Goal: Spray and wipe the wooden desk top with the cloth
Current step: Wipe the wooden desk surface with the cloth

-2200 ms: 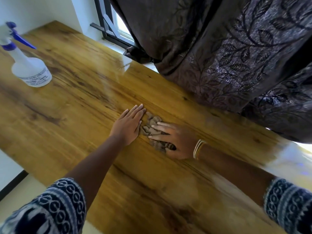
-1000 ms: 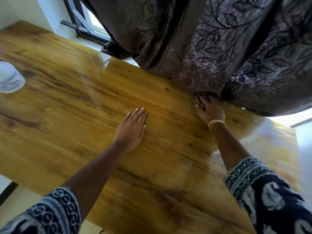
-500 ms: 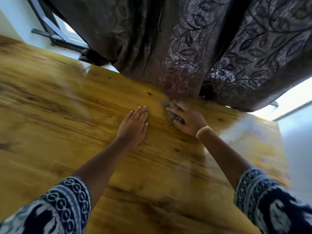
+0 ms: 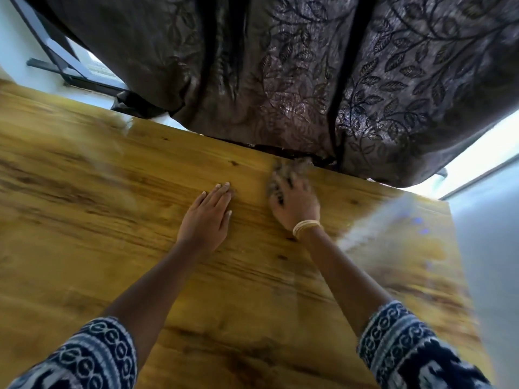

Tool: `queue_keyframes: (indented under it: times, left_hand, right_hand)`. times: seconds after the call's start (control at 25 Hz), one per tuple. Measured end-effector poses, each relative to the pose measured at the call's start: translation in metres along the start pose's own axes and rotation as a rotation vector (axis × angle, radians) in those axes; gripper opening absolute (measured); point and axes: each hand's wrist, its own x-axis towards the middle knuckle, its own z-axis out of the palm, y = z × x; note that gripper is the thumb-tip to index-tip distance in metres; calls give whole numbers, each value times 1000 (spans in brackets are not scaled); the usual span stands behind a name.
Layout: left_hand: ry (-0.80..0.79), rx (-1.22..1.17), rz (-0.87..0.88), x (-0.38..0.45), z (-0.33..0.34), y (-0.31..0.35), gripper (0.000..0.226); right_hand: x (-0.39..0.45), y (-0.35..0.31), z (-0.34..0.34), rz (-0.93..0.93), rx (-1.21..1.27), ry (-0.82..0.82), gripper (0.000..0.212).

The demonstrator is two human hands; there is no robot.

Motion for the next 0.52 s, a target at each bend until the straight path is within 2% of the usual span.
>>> queue_keyframes:
  times: [0.12, 0.16, 0.2, 0.24, 0.4, 0.48, 0.52]
  left_hand:
    - [-3, 13, 2, 0, 0, 0, 60]
    - [-3, 14, 2, 0, 0, 0, 61]
    - [-2, 12, 3, 0, 1, 0, 61]
    - [-1, 6, 3, -1, 1, 0, 61]
    - [7, -18, 2, -2, 3, 0, 55]
    - [13, -29, 4, -1, 3, 0, 49]
    - [19, -34, 5, -2, 3, 0, 47]
  right_hand:
    - [-38, -3, 0, -461, -31, -116, 64]
    - [-39, 9, -4, -542, -47, -132, 65]
    - [-38, 27, -6, -547, -72, -112, 67]
    - [-35, 46, -9, -470, -88, -74, 68]
    - [-23, 119, -21, 103, 15, 56, 70]
    - [-20, 115, -20, 292, 60, 43, 65]
    - [-22, 101, -19, 318, 70, 35, 63]
